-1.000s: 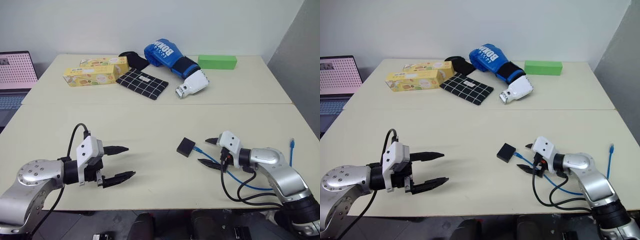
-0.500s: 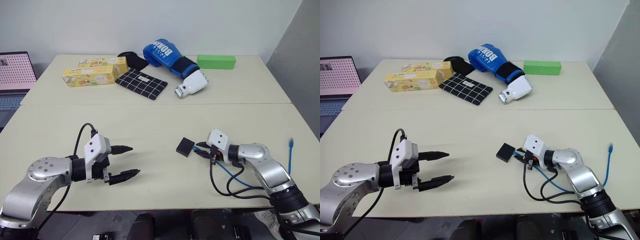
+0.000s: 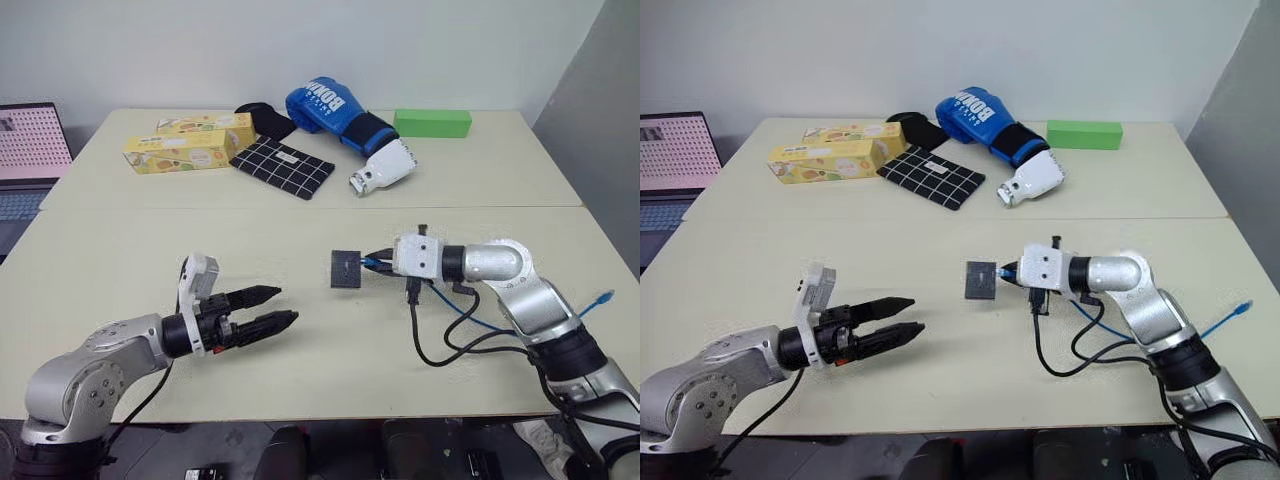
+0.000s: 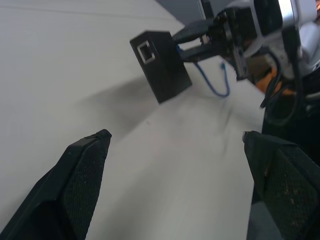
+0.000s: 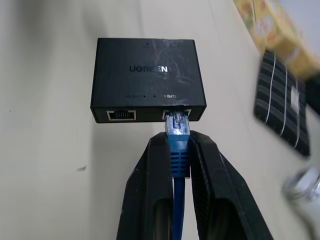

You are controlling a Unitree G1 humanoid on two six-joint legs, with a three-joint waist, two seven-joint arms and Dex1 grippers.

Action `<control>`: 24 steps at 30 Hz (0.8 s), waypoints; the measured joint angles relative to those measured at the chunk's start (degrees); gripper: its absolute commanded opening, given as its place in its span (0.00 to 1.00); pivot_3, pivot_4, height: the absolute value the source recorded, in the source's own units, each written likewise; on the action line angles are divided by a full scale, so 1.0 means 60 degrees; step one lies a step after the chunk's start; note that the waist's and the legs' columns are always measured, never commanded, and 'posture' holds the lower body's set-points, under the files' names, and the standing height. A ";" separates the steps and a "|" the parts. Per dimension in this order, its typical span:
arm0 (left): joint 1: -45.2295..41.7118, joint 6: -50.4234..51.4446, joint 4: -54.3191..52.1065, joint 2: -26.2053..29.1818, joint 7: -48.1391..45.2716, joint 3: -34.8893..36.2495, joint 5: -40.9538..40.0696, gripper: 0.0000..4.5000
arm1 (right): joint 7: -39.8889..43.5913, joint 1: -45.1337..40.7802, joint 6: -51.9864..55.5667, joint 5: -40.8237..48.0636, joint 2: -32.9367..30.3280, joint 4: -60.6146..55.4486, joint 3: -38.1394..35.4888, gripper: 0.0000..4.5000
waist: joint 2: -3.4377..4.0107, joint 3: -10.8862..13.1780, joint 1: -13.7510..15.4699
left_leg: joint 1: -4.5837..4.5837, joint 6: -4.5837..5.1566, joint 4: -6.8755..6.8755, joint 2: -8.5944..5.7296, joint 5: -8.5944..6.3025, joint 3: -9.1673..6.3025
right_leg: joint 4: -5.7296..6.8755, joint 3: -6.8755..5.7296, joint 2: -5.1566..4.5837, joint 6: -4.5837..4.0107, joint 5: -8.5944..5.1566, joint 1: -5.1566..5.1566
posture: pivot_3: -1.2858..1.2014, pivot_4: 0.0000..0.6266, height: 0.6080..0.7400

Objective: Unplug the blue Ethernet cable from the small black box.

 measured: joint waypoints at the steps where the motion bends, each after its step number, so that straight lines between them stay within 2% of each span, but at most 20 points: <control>1: -0.0122 0.0136 0.0087 -0.0140 0.0201 0.0066 -0.0254 1.00 | 0.0004 -0.0169 -0.0364 -0.0146 0.0005 0.0061 0.0095 0.04 | 0.0000 0.0000 0.0001 | 0.0000 0.0000 0.0002 0.0001 0.0000 -0.0002 | 0.0000 -0.0001 -0.0003 0.0000 0.0000 0.0002 | 0.52 0.24 1.00; 6: -0.0328 0.0377 0.0279 -0.0680 0.0992 0.0110 -0.0812 1.00 | 0.0019 -0.0624 -0.1389 -0.0533 0.0232 0.0292 0.0379 0.04 | -0.0002 -0.0001 0.0004 | -0.0002 -0.0002 0.0008 0.0002 0.0001 -0.0002 | -0.0003 0.0003 -0.0011 -0.0001 0.0001 0.0003 | 0.52 0.24 1.00; 12: -0.0271 0.0353 0.0253 -0.0843 0.1125 -0.0108 -0.0814 1.00 | 0.0021 -0.0731 -0.1522 -0.0552 0.0477 0.0288 0.0419 0.04 | -0.0001 -0.0001 0.0007 | -0.0001 -0.0003 0.0010 0.0001 0.0002 -0.0003 | -0.0001 0.0004 -0.0014 -0.0001 0.0001 0.0003 | 0.52 0.24 1.00; 24: -0.0465 0.0037 0.0414 -0.0989 0.0804 -0.0498 -0.0593 0.47 | 0.0104 -0.0752 -0.1401 -0.0529 0.0790 0.0070 0.0426 0.04 | -0.0001 -0.0001 0.0008 | -0.0001 -0.0003 0.0010 -0.0002 0.0001 -0.0003 | -0.0001 0.0003 -0.0013 -0.0002 0.0001 0.0004 | 0.52 0.24 1.00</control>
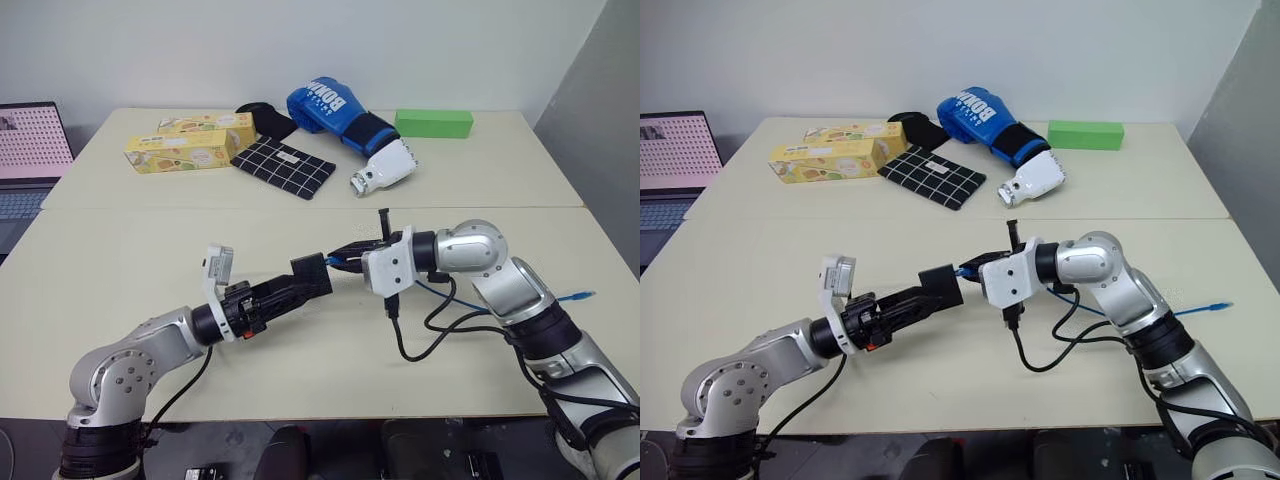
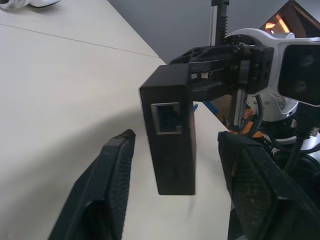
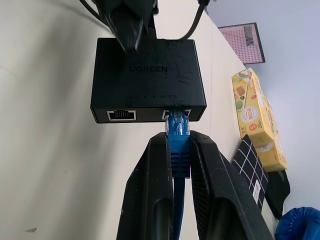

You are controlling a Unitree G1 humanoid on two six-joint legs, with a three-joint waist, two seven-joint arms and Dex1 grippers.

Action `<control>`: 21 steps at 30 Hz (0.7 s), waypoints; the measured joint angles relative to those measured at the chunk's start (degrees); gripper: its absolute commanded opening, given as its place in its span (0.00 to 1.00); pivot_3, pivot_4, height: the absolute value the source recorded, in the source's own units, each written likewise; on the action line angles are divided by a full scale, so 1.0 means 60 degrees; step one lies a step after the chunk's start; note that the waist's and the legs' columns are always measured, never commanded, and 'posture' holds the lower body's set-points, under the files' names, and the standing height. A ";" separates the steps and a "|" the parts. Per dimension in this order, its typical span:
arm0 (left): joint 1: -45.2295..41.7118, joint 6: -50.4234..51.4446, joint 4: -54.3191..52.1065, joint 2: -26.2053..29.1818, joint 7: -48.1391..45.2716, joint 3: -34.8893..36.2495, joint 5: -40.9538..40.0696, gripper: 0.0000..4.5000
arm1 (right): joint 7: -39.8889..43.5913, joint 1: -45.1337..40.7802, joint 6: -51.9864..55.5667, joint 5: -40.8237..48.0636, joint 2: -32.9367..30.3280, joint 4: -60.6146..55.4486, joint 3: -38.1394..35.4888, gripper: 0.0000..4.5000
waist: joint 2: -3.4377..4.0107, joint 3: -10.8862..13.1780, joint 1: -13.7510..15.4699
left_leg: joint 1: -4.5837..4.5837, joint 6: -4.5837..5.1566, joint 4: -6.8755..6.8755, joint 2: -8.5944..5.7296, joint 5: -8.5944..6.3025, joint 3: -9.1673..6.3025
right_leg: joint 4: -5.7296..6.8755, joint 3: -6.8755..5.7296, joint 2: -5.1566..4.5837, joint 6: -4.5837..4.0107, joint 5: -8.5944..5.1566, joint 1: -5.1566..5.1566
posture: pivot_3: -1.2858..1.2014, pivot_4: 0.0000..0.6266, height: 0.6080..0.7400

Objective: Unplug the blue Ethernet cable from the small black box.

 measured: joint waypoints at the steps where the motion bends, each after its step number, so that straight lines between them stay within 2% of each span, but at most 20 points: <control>1: 0.0000 -0.0015 0.0040 0.0000 -0.0037 -0.0037 0.0019 0.43 | 0.0000 0.0000 -0.0001 -0.0017 0.0007 -0.0019 0.0000 0.04 | 0.0000 0.0000 0.0000 | 0.0000 0.0000 0.0000 -0.0001 0.0000 0.0000 | 0.0000 -0.0001 0.0000 0.0000 0.0000 0.0000 | 0.52 0.24 1.00; 6: 0.0000 -0.0096 0.0099 -0.0001 -0.0147 -0.0155 0.0050 0.20 | -0.0038 0.0001 -0.0024 -0.0117 0.0054 -0.0019 -0.0001 0.04 | 0.0000 0.0000 0.0000 | 0.0000 0.0000 0.0000 0.0000 0.0000 -0.0001 | 0.0000 0.0000 0.0000 0.0000 0.0000 0.0000 | 0.52 0.24 1.00; 11: 0.0002 -0.0112 0.0105 0.0020 -0.0250 -0.0192 0.0122 0.18 | -0.0093 0.0001 -0.0378 -0.0351 -0.0014 -0.0016 0.0011 0.04 | 0.0000 0.0000 0.0000 | 0.0000 0.0000 0.0000 -0.0001 0.0000 -0.0001 | -0.0001 0.0000 0.0000 0.0000 0.0000 0.0000 | 0.52 0.24 1.00; 13: 0.0005 -0.0128 0.0105 0.0071 -0.0329 -0.0276 0.0238 0.18 | -0.0094 0.0002 -0.0651 -0.0492 -0.0099 -0.0005 0.0038 0.20 | 0.0000 0.0000 -0.0001 | 0.0000 0.0000 0.0000 -0.0003 0.0000 0.0001 | -0.0001 0.0000 0.0000 0.0000 0.0000 0.0000 | 0.52 0.24 1.00; 15: 0.0004 -0.0152 0.0151 0.0134 -0.0347 -0.0305 0.0356 0.18 | -0.0092 0.0002 -0.0844 -0.0501 -0.0138 -0.0006 0.0038 0.28 | 0.0000 0.0000 -0.0001 | 0.0001 0.0001 -0.0001 -0.0003 0.0000 0.0000 | -0.0001 0.0000 0.0000 0.0000 0.0000 0.0000 | 0.52 0.24 1.00; 18: -0.0007 -0.0163 0.0343 0.0241 -0.0436 -0.0308 0.0519 0.18 | -0.0044 0.0004 -0.0894 -0.0385 -0.0234 -0.0030 0.0018 0.45 | 0.0000 0.0000 -0.0001 | 0.0001 0.0001 -0.0001 -0.0003 0.0000 0.0000 | -0.0002 -0.0001 0.0001 0.0000 0.0000 0.0000 | 0.52 0.24 1.00; 19: -0.0024 -0.0202 0.0393 0.0263 -0.0509 -0.0324 0.0604 0.18 | 0.0104 0.0021 -0.0778 -0.0196 -0.0283 -0.0086 -0.0002 0.49 | 0.0000 0.0000 -0.0001 | 0.0000 0.0001 -0.0001 -0.0003 0.0000 -0.0001 | -0.0002 -0.0001 0.0001 0.0000 0.0000 0.0000 | 0.52 0.24 1.00; 21: -0.0151 -0.0443 0.0499 0.0460 -0.0701 -0.0481 0.0988 0.18 | 0.0431 0.0122 -0.0378 0.0370 -0.0385 -0.0301 -0.0059 0.49 | 0.0000 0.0000 0.0001 | 0.0000 0.0001 -0.0001 -0.0004 0.0000 -0.0004 | -0.0005 -0.0001 0.0000 0.0000 0.0000 0.0003 | 0.52 0.24 1.00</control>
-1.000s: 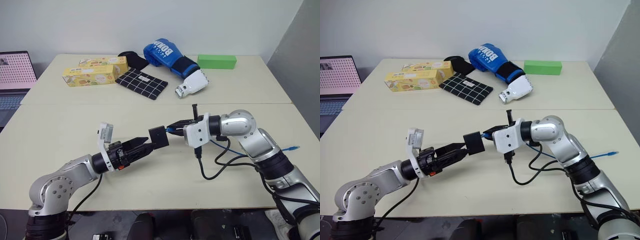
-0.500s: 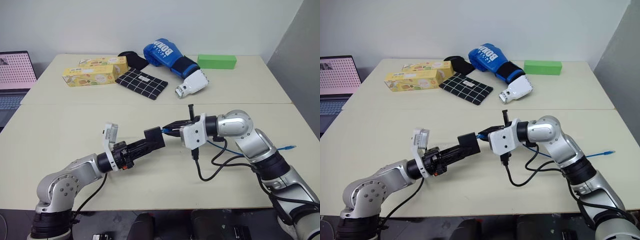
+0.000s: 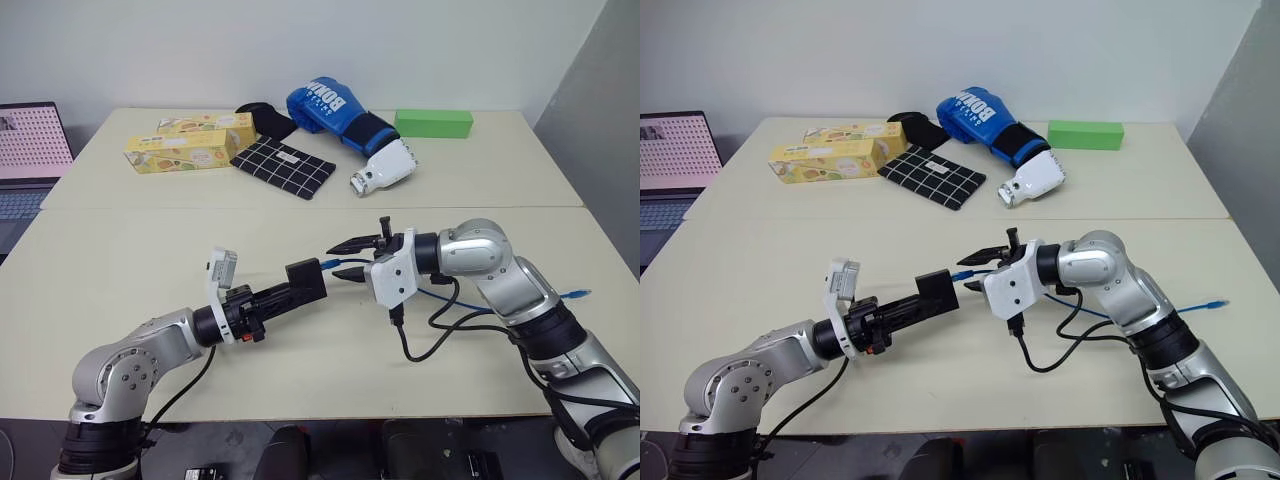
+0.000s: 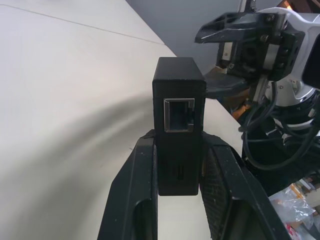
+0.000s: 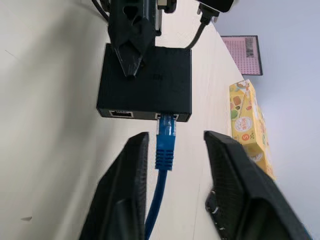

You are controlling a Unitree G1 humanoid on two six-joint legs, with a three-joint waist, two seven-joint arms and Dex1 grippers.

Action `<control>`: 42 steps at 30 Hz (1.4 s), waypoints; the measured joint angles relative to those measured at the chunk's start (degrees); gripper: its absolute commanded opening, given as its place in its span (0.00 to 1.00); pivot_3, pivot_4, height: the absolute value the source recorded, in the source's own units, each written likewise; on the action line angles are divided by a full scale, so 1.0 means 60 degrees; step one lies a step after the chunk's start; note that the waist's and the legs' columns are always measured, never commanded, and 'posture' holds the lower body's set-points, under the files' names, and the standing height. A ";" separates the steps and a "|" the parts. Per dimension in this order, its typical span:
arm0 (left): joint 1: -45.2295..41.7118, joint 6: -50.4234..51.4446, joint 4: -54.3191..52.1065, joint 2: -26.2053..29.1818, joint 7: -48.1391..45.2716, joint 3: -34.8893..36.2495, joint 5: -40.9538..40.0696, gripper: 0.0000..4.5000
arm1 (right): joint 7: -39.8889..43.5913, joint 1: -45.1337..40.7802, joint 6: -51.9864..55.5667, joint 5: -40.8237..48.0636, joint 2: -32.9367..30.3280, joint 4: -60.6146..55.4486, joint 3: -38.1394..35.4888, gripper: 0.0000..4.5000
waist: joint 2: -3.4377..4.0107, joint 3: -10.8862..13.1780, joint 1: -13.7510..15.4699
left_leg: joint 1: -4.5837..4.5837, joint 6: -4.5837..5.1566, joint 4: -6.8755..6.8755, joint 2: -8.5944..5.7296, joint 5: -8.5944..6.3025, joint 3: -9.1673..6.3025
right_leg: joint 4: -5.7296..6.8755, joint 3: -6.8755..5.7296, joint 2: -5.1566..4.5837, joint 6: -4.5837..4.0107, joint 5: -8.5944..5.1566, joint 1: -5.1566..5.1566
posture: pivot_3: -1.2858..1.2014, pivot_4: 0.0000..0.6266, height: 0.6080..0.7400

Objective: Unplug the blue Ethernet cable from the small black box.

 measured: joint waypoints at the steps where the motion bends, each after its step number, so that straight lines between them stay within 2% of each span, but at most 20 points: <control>1: -0.0075 -0.0186 0.0026 0.0116 -0.0171 -0.0148 0.0296 0.18 | 0.0200 0.0077 0.0403 0.0402 -0.0044 -0.0106 -0.0062 0.49 | 0.0000 0.0000 0.0001 | 0.0001 0.0000 0.0000 0.0000 0.0000 0.0001 | 0.0001 -0.0001 0.0000 0.0000 0.0000 0.0000 | 0.52 0.24 1.00; 2: -0.0101 -0.0286 0.0026 0.0170 -0.0278 -0.0228 0.0413 0.18 | 0.0315 0.0170 0.0743 0.0714 -0.0047 -0.0208 -0.0141 0.49 | 0.0000 0.0000 0.0002 | 0.0000 0.0000 -0.0001 0.0003 0.0000 -0.0001 | 0.0000 0.0000 0.0000 0.0000 0.0000 0.0003 | 0.52 0.24 1.00; 6: -0.0307 -0.0861 0.0109 0.0522 -0.1179 -0.0832 0.1141 0.18 | 0.0448 0.0711 0.4015 0.3098 0.0310 -0.0908 -0.0739 0.49 | 0.0002 0.0001 0.0012 | 0.0000 0.0000 -0.0004 0.0003 0.0000 -0.0003 | -0.0003 0.0004 -0.0001 -0.0001 0.0000 0.0005 | 0.52 0.24 1.00; 7: -0.0412 -0.1213 0.0238 0.0660 -0.1658 -0.1022 0.1414 0.18 | 0.0400 0.0742 0.5515 0.4042 0.0444 -0.1101 -0.0993 0.49 | 0.0003 0.0002 0.0010 | -0.0002 0.0000 -0.0004 0.0006 0.0000 -0.0005 | -0.0004 0.0004 -0.0001 -0.0001 0.0000 0.0004 | 0.52 0.24 1.00; 14: -0.0779 -0.2052 0.0766 0.1020 -0.3103 -0.1193 0.1941 0.18 | 0.0050 0.0751 0.8742 0.5858 0.0584 -0.1401 -0.1531 0.49 | 0.0003 0.0002 -0.0001 | -0.0005 0.0003 -0.0021 -0.0008 -0.0002 0.0004 | -0.0010 -0.0003 0.0008 -0.0002 -0.0001 -0.0011 | 0.52 0.24 1.00; 20: -0.0827 -0.2226 0.0879 0.1058 -0.3610 -0.1214 0.2104 0.18 | -0.0005 0.0857 0.9669 0.6189 0.0564 -0.1408 -0.1538 0.49 | 0.0003 0.0002 -0.0004 | -0.0031 0.0004 -0.0030 -0.0007 -0.0002 0.0007 | -0.0015 -0.0002 0.0010 -0.0001 -0.0001 -0.0036 | 0.52 0.24 1.00; 30: -0.0829 -0.2239 0.0887 0.1056 -0.3770 -0.1289 0.2388 0.18 | -0.0085 0.0854 0.9940 0.6124 0.0610 -0.1340 -0.1427 0.49 | 0.0003 0.0002 -0.0006 | -0.0105 0.0002 -0.0023 -0.0006 -0.0001 0.0005 | -0.0002 -0.0006 0.0012 -0.0001 0.0000 -0.0107 | 0.52 0.24 1.00; 42: -0.0828 -0.2239 0.0854 0.1011 -0.3764 -0.1289 0.2413 0.18 | 0.0089 0.0851 0.9979 0.5935 0.0591 -0.1190 -0.1197 0.49 | 0.0003 0.0002 -0.0006 | -0.0110 0.0002 -0.0018 -0.0007 -0.0001 0.0004 | 0.0000 -0.0007 0.0012 -0.0001 0.0000 -0.0110 | 0.52 0.24 1.00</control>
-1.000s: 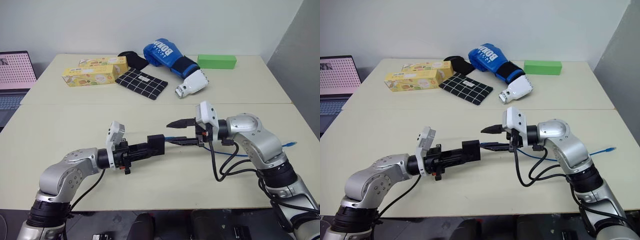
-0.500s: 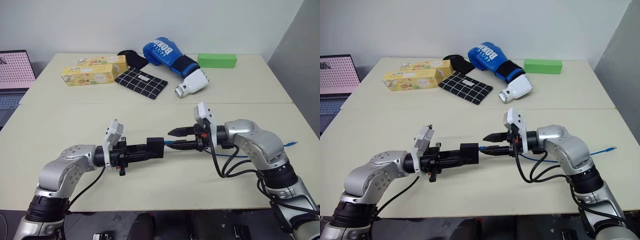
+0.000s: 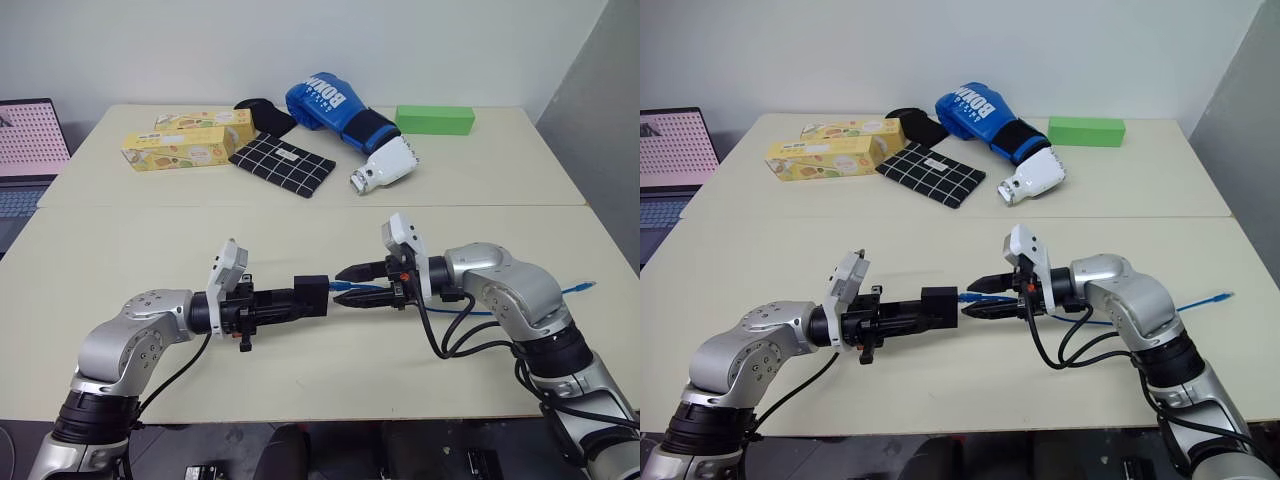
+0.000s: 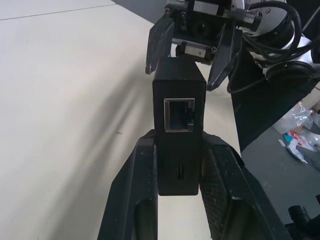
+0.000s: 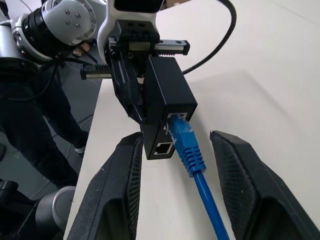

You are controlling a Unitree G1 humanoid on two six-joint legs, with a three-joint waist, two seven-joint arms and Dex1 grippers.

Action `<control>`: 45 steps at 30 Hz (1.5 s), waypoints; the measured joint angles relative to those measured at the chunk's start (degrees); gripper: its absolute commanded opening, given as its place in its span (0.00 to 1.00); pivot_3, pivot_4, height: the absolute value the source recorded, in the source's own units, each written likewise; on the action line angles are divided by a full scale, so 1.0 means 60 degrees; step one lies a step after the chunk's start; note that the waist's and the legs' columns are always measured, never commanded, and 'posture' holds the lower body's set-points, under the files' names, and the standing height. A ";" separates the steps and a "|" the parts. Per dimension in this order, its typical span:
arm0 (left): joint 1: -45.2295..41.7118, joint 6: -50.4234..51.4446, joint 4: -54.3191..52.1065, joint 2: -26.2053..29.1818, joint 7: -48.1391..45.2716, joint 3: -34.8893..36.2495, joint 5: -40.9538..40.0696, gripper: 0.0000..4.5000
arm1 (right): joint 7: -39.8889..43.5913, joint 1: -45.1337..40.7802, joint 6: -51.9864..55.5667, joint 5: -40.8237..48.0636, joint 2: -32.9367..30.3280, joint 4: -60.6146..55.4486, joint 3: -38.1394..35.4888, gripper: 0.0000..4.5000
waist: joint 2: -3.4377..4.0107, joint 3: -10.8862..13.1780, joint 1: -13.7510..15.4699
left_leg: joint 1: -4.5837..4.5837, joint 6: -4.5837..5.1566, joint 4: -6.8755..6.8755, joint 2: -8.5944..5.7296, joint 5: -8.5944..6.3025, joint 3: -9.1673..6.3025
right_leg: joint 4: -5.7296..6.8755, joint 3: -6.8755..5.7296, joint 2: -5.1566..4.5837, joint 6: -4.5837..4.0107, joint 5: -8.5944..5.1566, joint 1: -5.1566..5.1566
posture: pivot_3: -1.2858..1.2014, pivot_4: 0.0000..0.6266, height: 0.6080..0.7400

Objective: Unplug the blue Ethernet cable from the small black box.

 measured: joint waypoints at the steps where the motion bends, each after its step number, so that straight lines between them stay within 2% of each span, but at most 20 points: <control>1: 0.0001 0.0000 -0.0001 0.0000 0.0000 0.0000 0.0003 0.18 | 0.0000 -0.0002 0.0003 -0.0002 0.0001 0.0001 0.0000 0.49 | 0.0000 0.0000 0.0000 | 0.0000 0.0000 0.0000 0.0000 0.0000 0.0000 | 0.0000 0.0000 0.0000 0.0000 0.0000 0.0000 | 0.52 0.24 1.00; 20: 0.0125 -0.0216 -0.0021 0.0003 -0.0229 -0.0057 0.0171 0.18 | 0.0028 -0.0172 0.0810 0.0385 0.0381 0.0408 -0.0173 0.49 | 0.0000 0.0000 -0.0001 | -0.0002 0.0000 0.0017 -0.0001 0.0000 0.0000 | 0.0012 -0.0001 0.0003 0.0000 0.0000 0.0000 | 0.52 0.24 1.00; 33: 0.0149 -0.0347 -0.0021 0.0002 -0.0235 -0.0057 0.0177 0.18 | 0.0190 -0.0180 0.0754 0.0357 0.0345 0.0547 -0.0215 0.49 | 0.0000 0.0000 -0.0002 | -0.0003 0.0000 0.0024 -0.0001 0.0000 0.0000 | 0.0021 -0.0002 0.0004 0.0000 0.0000 -0.0001 | 0.52 0.24 1.00; 42: 0.0227 -0.0370 -0.0010 0.0001 -0.0223 -0.0056 0.0186 0.18 | 0.0277 -0.0180 0.0749 0.0322 0.0338 0.0542 -0.0181 0.09 | 0.0000 0.0000 -0.0001 | -0.0003 0.0001 0.0028 -0.0001 0.0000 -0.0001 | 0.0025 -0.0002 0.0004 0.0000 0.0000 -0.0002 | 0.52 0.24 1.00; 44: 0.0252 -0.0370 0.0005 -0.0004 -0.0218 -0.0056 0.0197 0.18 | 0.0377 -0.0181 0.0712 0.0303 0.0295 0.0538 -0.0180 0.01 | 0.0000 0.0000 -0.0002 | -0.0003 0.0001 0.0029 -0.0001 -0.0001 -0.0001 | 0.0025 -0.0001 0.0005 0.0000 0.0000 -0.0002 | 0.52 0.24 1.00; 45: 0.0257 -0.0372 0.0005 -0.0015 -0.0226 -0.0056 0.0197 0.18 | 0.0412 -0.0181 0.0696 0.0291 0.0288 0.0538 -0.0178 0.00 | 0.0000 0.0000 -0.0002 | -0.0004 0.0001 0.0029 -0.0001 0.0000 -0.0001 | 0.0026 -0.0002 0.0005 0.0000 0.0000 -0.0002 | 0.52 0.24 1.00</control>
